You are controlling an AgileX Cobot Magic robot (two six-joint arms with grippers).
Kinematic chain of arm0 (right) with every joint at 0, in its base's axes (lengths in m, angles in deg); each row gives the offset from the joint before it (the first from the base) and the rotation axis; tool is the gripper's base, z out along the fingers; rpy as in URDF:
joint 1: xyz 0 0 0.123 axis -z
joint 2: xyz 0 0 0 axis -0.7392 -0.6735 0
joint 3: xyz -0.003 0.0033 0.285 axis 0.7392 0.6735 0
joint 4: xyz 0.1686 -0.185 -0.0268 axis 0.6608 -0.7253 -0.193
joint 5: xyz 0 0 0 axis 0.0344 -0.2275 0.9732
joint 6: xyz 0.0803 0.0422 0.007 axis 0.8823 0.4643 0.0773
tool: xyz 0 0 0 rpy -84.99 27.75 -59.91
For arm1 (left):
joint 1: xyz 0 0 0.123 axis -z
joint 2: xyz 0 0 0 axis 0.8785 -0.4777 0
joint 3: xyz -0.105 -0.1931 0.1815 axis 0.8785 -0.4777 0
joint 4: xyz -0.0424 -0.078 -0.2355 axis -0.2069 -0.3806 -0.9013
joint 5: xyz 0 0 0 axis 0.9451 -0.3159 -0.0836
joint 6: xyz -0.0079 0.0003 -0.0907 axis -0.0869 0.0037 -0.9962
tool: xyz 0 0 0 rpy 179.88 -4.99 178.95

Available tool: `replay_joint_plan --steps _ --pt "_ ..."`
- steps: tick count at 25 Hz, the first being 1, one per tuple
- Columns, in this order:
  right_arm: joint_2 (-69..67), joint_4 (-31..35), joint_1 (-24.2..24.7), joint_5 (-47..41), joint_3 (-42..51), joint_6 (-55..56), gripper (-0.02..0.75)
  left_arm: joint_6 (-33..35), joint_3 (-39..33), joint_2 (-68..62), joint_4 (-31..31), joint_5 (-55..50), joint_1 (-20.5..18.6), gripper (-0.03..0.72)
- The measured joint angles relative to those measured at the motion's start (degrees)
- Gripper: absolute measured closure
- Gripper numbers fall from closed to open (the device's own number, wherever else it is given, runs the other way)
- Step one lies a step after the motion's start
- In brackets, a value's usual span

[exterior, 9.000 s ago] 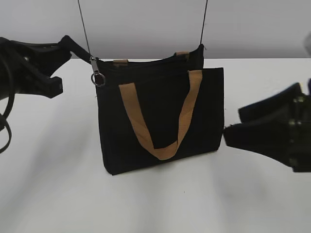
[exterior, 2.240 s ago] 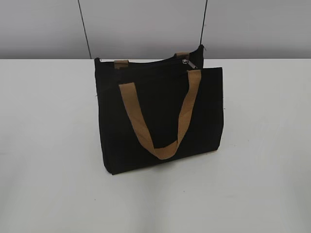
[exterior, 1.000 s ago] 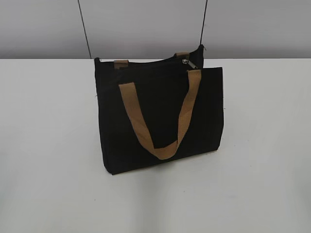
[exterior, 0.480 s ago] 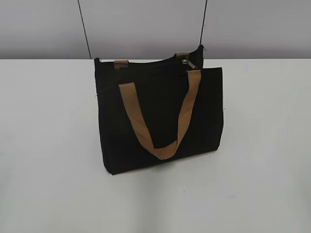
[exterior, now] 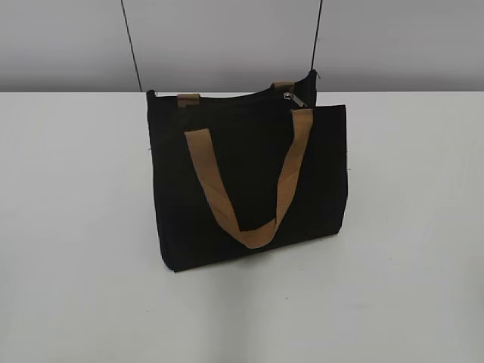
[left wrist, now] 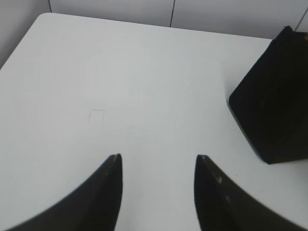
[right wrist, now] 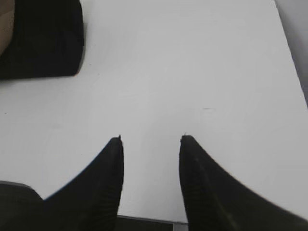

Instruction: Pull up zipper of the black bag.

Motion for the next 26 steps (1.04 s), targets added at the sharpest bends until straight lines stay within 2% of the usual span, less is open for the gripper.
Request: replay_joint_plan --steps 7,21,26 --pt "0.0 0.0 4.6 0.0 0.0 0.0 0.430 0.0 0.0 0.0 0.5 0.0 -1.6 0.350" --pt "0.0 0.0 4.7 0.0 0.0 0.0 0.430 0.0 0.0 0.0 0.0 0.0 -1.6 0.435" --pt "0.0 0.0 4.7 0.0 0.0 0.0 0.430 0.0 0.0 0.0 0.5 0.0 -1.6 0.443"
